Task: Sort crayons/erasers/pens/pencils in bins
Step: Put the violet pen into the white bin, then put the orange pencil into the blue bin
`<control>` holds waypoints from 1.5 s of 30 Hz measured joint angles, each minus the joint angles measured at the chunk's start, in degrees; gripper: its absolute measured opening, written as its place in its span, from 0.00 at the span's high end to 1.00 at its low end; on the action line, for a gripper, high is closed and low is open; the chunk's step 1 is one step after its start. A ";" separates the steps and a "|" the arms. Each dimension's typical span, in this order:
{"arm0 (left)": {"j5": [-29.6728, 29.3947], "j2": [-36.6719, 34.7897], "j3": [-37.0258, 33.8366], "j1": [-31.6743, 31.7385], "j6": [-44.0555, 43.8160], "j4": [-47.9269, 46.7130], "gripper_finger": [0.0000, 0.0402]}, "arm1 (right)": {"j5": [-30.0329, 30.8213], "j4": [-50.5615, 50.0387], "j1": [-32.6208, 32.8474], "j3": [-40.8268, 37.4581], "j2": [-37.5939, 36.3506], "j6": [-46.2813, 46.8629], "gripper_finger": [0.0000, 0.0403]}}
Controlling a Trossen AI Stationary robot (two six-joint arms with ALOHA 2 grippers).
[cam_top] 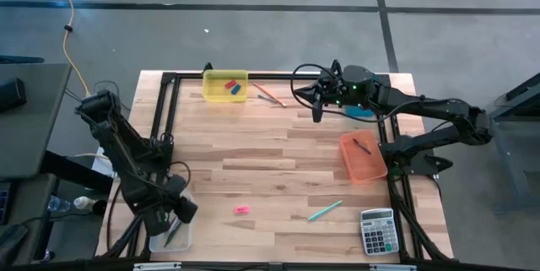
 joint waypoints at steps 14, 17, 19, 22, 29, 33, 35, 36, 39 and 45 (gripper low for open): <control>0.63 -0.03 -0.64 4.88 10.11 0.02 0.93 | 1.62 0.13 0.00 -0.02 -0.01 -0.09 1.00; 2.07 -0.21 -0.64 5.75 11.53 0.64 0.90 | 1.62 0.10 0.00 -0.02 0.00 -0.09 1.00; 3.09 -0.61 -0.64 6.13 12.10 0.61 0.87 | 1.62 0.06 -0.05 -0.02 0.00 -0.11 1.00; 4.31 -1.62 -0.64 6.44 12.89 0.67 0.82 | 1.62 0.04 -0.09 -0.02 -0.02 -0.11 1.00; 6.56 -6.05 -0.64 6.44 13.34 0.17 0.70 | 1.96 0.04 -0.11 -0.02 0.00 -0.55 1.00; 6.67 -9.58 -0.51 6.44 15.39 0.00 0.65 | 2.66 0.02 -0.11 -0.02 -0.02 -0.55 1.00; 6.83 -11.35 -0.05 6.44 17.74 -0.01 0.64 | 2.66 -0.13 -0.11 -0.02 0.00 -0.57 1.00; 6.87 -12.30 0.34 6.44 19.07 -0.08 0.64 | 2.64 -0.18 -0.11 -0.02 -0.01 -0.60 1.00; 7.08 -14.48 2.27 6.44 24.60 -1.35 0.67 | 2.64 -0.20 -0.10 -0.02 -0.01 -1.91 1.00; 6.99 -18.75 7.14 8.30 39.93 -3.76 0.80 | 2.61 0.20 -0.50 -0.04 0.00 -4.60 1.00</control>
